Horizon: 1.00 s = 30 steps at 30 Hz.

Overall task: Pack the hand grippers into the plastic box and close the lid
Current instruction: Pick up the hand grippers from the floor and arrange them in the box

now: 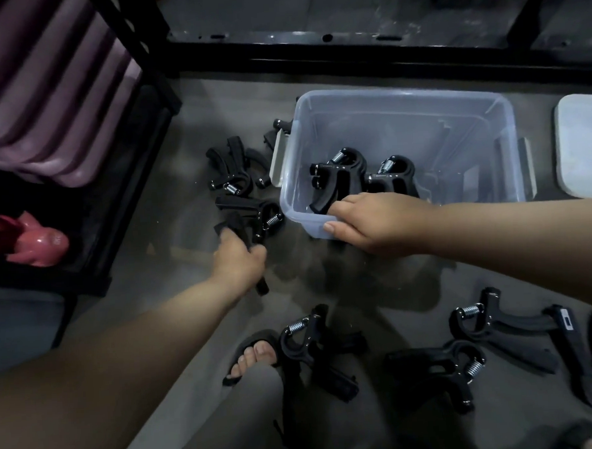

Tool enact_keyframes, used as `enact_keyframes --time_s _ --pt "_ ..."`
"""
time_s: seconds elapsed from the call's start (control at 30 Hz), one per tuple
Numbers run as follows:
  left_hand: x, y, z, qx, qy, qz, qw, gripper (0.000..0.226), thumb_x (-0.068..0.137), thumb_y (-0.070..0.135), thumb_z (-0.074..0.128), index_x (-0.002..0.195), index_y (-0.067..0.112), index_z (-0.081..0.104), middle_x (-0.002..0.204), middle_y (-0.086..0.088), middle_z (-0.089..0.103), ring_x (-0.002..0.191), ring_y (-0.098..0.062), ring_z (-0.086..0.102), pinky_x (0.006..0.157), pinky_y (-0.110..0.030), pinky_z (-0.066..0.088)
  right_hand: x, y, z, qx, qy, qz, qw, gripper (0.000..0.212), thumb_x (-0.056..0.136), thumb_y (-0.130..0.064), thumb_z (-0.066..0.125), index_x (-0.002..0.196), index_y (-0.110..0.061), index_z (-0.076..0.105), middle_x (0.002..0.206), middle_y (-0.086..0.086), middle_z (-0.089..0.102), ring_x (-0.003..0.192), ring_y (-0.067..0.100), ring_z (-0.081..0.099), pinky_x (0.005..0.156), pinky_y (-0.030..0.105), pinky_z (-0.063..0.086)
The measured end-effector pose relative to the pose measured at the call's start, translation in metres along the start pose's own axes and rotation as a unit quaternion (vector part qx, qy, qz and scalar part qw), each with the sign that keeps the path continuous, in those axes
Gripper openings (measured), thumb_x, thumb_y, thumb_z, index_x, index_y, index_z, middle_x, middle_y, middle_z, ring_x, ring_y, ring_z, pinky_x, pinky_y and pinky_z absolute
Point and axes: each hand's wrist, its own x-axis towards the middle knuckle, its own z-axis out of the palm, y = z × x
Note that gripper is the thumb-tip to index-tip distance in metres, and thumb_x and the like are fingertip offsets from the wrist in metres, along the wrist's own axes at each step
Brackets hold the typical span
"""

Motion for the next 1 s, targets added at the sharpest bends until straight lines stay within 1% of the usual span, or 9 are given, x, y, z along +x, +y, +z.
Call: enact_keyframes --time_s 0.1,0.2,0.37,0.43,0.53,0.6,0.73,0.83,1.0 --pt "0.008 0.031 -0.032 -0.119 0.101 0.017 0.988 0.038 0.089 0.019 0.051 0.121 0.002 0.045 0.118 -0.019 0.058 0.109 -0.033 0.056 0.09 -0.031 0.041 0.0 0.002 0.0 0.019 -0.013 0.0 1.0 0.046 0.095 -0.061 0.021 0.097 -0.025 0.049 0.092 -0.003 0.052 0.092 0.023 0.057 0.082 0.044 0.048" --pt "0.012 0.069 -0.065 -0.159 0.209 0.178 0.949 0.058 0.084 0.017 0.046 0.14 0.003 0.035 0.132 -0.015 0.05 0.123 -0.025 0.047 0.103 -0.023 0.034 0.001 0.004 -0.001 0.036 -0.026 0.01 0.999 0.052 0.092 -0.065 0.02 0.099 -0.025 0.052 0.094 -0.002 0.054 0.091 0.021 0.057 0.083 0.043 0.048" --pt "-0.013 0.129 -0.062 -0.139 0.205 0.427 0.87 0.056 0.085 0.009 0.061 0.137 0.003 0.041 0.128 -0.007 0.05 0.118 -0.022 0.049 0.103 -0.04 0.041 0.004 0.01 -0.004 0.16 -0.059 0.092 0.981 0.06 0.091 -0.071 0.026 0.099 -0.023 0.061 0.1 -0.006 0.064 0.097 0.013 0.061 0.092 0.039 0.047" --pt "-0.02 0.14 -0.05 -0.092 0.146 0.502 0.847 0.05 0.082 0.002 0.062 0.13 0.006 0.048 0.118 -0.005 0.053 0.107 -0.023 0.052 0.095 -0.041 0.045 0.01 0.013 -0.008 0.358 -0.034 0.192 0.913 0.059 0.098 -0.061 0.029 0.101 -0.016 0.067 0.102 0.0 0.07 0.098 0.017 0.064 0.095 0.04 0.048" --pt "-0.022 0.143 -0.034 0.01 0.062 0.58 0.812 0.056 0.073 -0.009 0.063 0.126 0.009 0.055 0.117 -0.006 0.058 0.107 -0.027 0.053 0.096 -0.036 0.043 0.01 0.026 -0.03 0.726 -0.012 0.257 0.638 0.057 0.099 -0.054 0.03 0.11 -0.008 0.06 0.096 0.016 0.067 0.083 0.028 0.064 0.076 0.039 0.05" --pt "-0.023 0.14 -0.026 0.077 0.019 0.613 0.786 0.055 0.076 -0.006 0.054 0.128 0.01 0.055 0.12 -0.006 0.057 0.11 -0.027 0.051 0.094 -0.038 0.046 0.001 0.035 -0.047 0.812 -0.018 0.215 0.542 0.06 0.098 -0.056 0.03 0.126 -0.01 0.057 0.111 0.016 0.065 0.098 0.03 0.063 0.085 0.04 0.051" --pt "-0.02 0.134 -0.017 0.139 0.017 0.658 0.74 0.05 0.087 0.002 0.042 0.136 0.009 0.05 0.124 -0.008 0.056 0.112 -0.028 0.052 0.087 -0.04 0.052 -0.013 0.042 -0.053 0.848 -0.079 0.178 0.493 0.061 0.097 -0.057 0.036 0.139 -0.015 0.052 0.124 0.016 0.061 0.116 0.037 0.058 0.106 0.06 0.037" --pt "-0.021 0.134 -0.012 0.117 0.004 0.621 0.775 0.064 0.083 -0.002 0.054 0.142 0.017 0.04 0.135 0.001 0.046 0.12 -0.02 0.049 0.08 -0.033 0.054 -0.02 0.046 -0.046 0.861 -0.085 0.184 0.466 0.056 0.096 -0.042 0.044 0.142 -0.011 0.047 0.134 0.018 0.051 0.125 0.04 0.05 0.107 0.066 0.033" --pt "0.001 0.142 -0.013 0.04 0.066 0.535 0.841 0.056 0.073 -0.009 0.048 0.126 0.003 0.056 0.129 -0.012 0.056 0.122 -0.025 0.05 0.11 -0.024 0.032 -0.02 0.061 -0.049 0.817 -0.03 0.278 0.504 0.036 0.089 -0.038 0.054 0.112 -0.012 0.056 0.1 0.011 0.059 0.082 0.024 0.058 0.072 0.036 0.048"
